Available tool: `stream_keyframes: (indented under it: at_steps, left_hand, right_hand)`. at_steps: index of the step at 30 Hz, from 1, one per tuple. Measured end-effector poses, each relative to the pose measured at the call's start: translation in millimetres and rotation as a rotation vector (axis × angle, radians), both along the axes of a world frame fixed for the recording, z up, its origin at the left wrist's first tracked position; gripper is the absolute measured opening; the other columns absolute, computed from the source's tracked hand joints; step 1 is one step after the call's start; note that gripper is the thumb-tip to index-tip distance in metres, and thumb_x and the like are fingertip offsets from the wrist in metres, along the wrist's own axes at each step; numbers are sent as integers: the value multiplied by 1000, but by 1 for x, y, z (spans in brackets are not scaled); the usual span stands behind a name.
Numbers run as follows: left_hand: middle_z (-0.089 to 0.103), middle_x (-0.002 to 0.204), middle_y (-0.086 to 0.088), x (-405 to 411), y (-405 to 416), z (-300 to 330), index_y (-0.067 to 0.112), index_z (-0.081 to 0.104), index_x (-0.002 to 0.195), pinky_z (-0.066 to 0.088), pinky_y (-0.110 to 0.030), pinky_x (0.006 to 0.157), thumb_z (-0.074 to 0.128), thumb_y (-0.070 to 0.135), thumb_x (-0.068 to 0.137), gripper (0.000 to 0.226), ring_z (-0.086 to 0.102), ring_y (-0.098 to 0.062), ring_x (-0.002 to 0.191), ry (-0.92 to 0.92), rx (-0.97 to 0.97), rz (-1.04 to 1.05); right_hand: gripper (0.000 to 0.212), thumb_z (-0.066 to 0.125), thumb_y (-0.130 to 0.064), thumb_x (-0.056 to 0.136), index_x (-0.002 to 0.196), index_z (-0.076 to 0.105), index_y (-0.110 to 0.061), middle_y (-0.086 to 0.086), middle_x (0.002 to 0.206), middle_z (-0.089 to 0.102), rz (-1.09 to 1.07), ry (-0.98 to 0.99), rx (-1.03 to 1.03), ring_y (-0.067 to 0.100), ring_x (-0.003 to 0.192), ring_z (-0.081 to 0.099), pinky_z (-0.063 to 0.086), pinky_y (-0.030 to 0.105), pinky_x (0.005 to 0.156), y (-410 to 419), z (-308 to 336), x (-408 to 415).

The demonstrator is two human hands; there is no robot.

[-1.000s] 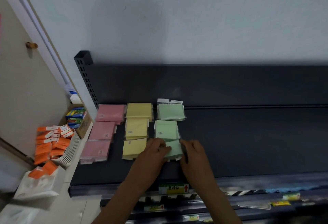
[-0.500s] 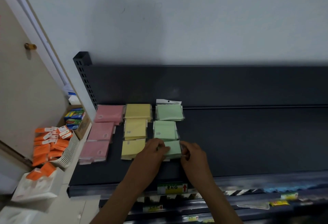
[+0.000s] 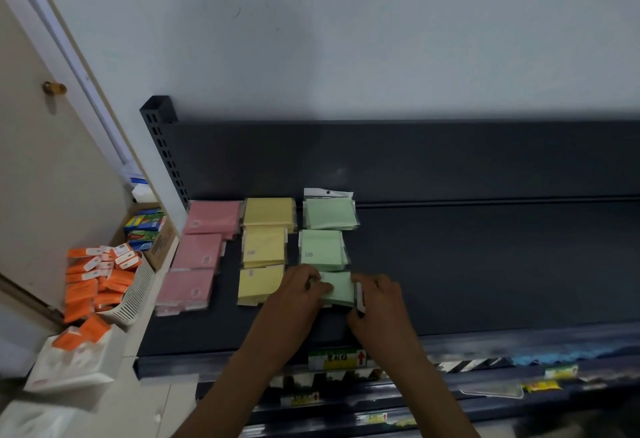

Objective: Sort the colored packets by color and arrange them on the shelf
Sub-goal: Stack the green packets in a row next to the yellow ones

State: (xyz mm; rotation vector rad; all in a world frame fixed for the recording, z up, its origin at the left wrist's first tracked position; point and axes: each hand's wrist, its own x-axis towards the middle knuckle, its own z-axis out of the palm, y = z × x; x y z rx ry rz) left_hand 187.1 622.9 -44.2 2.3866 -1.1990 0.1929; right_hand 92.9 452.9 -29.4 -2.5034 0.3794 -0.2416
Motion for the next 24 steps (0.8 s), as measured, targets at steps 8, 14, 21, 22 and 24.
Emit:
stream_keyframes:
  at_steps: [8, 14, 21, 22, 24]
  left_hand:
    - [43, 126, -2, -11, -3, -1, 20, 55, 128, 56, -39, 68, 71, 6, 85, 48, 51, -21, 106, 73, 43, 80]
    - [41, 131, -1, -12, -1, -4, 20, 50, 130, 55, -38, 74, 65, 2, 88, 49, 51, -19, 102, 89, 48, 89]
    - [48, 130, -2, -13, 6, 10, 28, 54, 125, 56, -44, 78, 60, 3, 90, 43, 55, -29, 113, 133, 41, 167]
    - [45, 133, -2, -14, 7, 10, 22, 57, 128, 57, -42, 76, 64, 3, 86, 47, 52, -26, 116, 98, 5, 148]
    - [44, 134, 1, -15, 7, 20, 19, 55, 133, 54, -33, 87, 65, 14, 87, 48, 46, -17, 121, 140, -79, 172]
  right_hand:
    - [59, 55, 10, 88, 139, 56, -19, 1, 125, 62, 3, -49, 53, 18, 113, 46, 44, 28, 98, -1, -2, 18]
    - [56, 60, 9, 84, 132, 62, -20, 6, 115, 67, 25, -86, -25, 24, 108, 52, 51, 42, 92, -10, -1, 15]
    - [30, 67, -37, 86, 114, 58, -39, -17, 104, 64, 84, -80, 30, 12, 97, 56, 51, 31, 87, 0, 2, 19]
    - [27, 67, -39, 87, 112, 57, -38, -17, 104, 64, 68, -90, 101, 10, 97, 58, 51, 25, 84, 1, 7, 21]
    - [28, 69, -30, 92, 117, 56, -32, -11, 110, 64, 17, -106, 237, 8, 96, 59, 46, 10, 75, 0, 18, 26]
